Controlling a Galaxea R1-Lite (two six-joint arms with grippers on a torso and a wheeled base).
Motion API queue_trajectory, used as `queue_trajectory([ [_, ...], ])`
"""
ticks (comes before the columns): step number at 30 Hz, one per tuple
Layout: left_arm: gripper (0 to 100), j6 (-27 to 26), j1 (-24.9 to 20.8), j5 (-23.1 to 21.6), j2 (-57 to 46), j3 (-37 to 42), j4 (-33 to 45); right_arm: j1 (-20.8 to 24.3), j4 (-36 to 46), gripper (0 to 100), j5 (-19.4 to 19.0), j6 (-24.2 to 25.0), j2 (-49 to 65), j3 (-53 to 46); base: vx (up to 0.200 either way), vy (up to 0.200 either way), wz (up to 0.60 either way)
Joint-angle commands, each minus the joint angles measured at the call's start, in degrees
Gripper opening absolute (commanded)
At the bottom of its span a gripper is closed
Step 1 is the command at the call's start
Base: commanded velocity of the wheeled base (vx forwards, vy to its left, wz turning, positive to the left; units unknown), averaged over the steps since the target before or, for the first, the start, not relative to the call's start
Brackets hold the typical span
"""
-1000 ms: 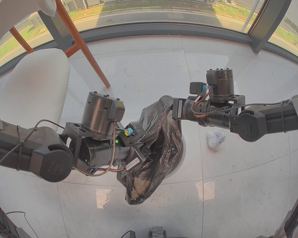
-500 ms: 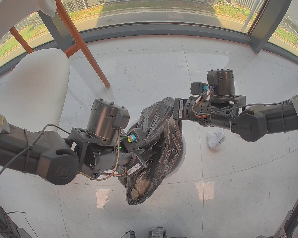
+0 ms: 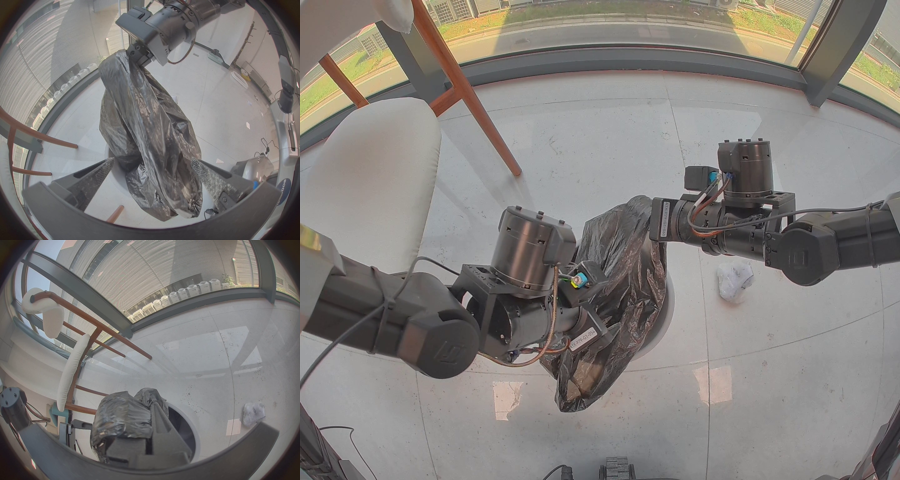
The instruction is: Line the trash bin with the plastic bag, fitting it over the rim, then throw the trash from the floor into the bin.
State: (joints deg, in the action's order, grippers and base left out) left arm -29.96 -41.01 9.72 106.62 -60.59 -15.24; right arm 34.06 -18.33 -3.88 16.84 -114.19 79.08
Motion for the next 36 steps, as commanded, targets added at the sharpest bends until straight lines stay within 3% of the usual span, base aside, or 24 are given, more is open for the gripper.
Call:
queue_trajectory([
  [1,100,0.0,-0.4,0.3,2.5,-0.6,-1.0,0.0,0.0,0,0.0,0.0,0.2,0.0,0.0,0.0,0.0],
  [4,100,0.0,0.1,0.3,2.7,-0.3,-1.0,0.0,0.0,0,0.0,0.0,0.3,0.0,0.0,0.0,0.0],
  [5,0,0.1,0.1,0.3,2.7,-0.1,-1.0,0.0,0.0,0,0.0,0.0,0.3,0.0,0.0,0.0,0.0],
  [18,0,0.9,0.2,0.0,1.8,-0.1,-1.1,-2.2,0.1,0,-0.7,-0.1,2.6,-3.1,0.0,0.0,0.0],
  [25,0,11.3,-3.6,0.2,2.2,-3.5,-1.1,-6.4,0.1,0,-4.4,-1.1,7.1,-12.3,0.0,0.0,0.0],
  [36,0,11.9,-7.2,0.3,4.8,-4.1,-1.2,-10.9,0.0,0,-7.3,-7.7,7.4,-18.4,0.0,0.0,0.0],
])
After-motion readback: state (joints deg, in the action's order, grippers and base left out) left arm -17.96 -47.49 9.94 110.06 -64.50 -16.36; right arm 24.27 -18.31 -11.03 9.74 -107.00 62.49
